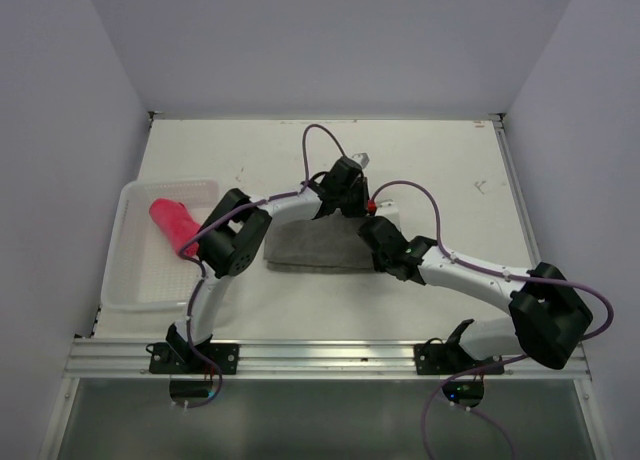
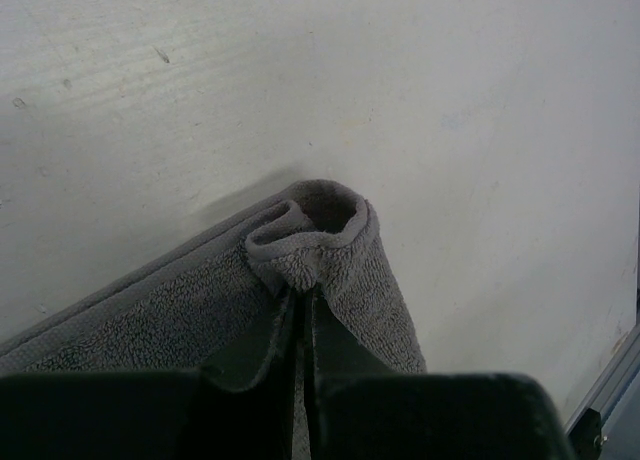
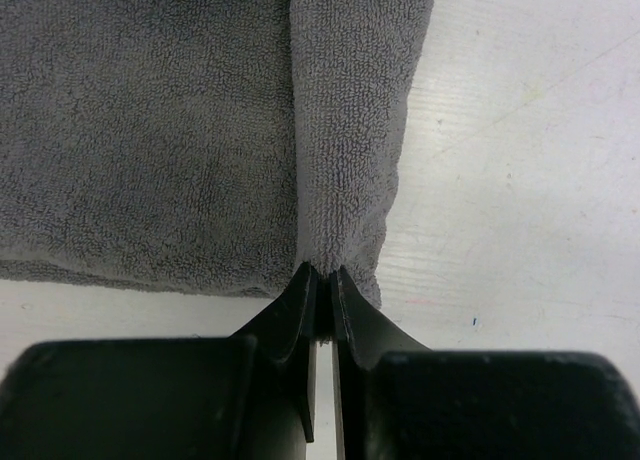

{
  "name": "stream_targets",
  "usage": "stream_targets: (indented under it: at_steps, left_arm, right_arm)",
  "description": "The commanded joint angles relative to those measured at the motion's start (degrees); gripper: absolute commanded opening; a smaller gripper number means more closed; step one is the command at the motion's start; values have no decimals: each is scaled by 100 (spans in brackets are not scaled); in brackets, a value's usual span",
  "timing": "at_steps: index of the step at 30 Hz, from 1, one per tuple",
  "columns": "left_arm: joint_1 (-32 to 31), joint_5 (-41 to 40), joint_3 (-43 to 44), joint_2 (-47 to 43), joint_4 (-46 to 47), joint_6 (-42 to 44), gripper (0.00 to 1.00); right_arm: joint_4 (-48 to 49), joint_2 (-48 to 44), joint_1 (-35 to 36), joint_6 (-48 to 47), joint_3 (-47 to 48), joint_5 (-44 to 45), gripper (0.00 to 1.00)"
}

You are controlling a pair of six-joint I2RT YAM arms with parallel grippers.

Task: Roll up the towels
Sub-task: Roll the towel

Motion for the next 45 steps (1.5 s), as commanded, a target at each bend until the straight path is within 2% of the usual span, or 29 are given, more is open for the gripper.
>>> stream_targets:
  at_steps: [1,8,21,30,36,38,39,45]
  left_arm:
    - [148,-167,-118,-217,308,111,0]
    - [148,-167,-250,-243,369,102,0]
    - [166,-141,-346,-244,422,75,0]
    - [174,-167,-460,-296,431,75,0]
    - [174,-149,-522,-305,431,75,0]
    - [174,-149,-531,-314,431,75,0]
    - [174,-149,-540,-314,431,75,0]
    - [174,-132,-566,-331,431,75,0]
  right_arm:
    - [114,-110,39,183,-38,-313,8]
    - [211,-92,21,341,-65,-586,17]
    - [343,-338,-111,552,-187,-1026,20]
    - [800,-57,-313,719,-443,-1482,21]
    - [809,127,-330,684,-312,-1588,37]
    - [713,32,-322,649,-258,-1588,39]
    - [686,-30,-322,658,-223,-1554,44]
    - [299,-452,-409,666,-30,-1535,45]
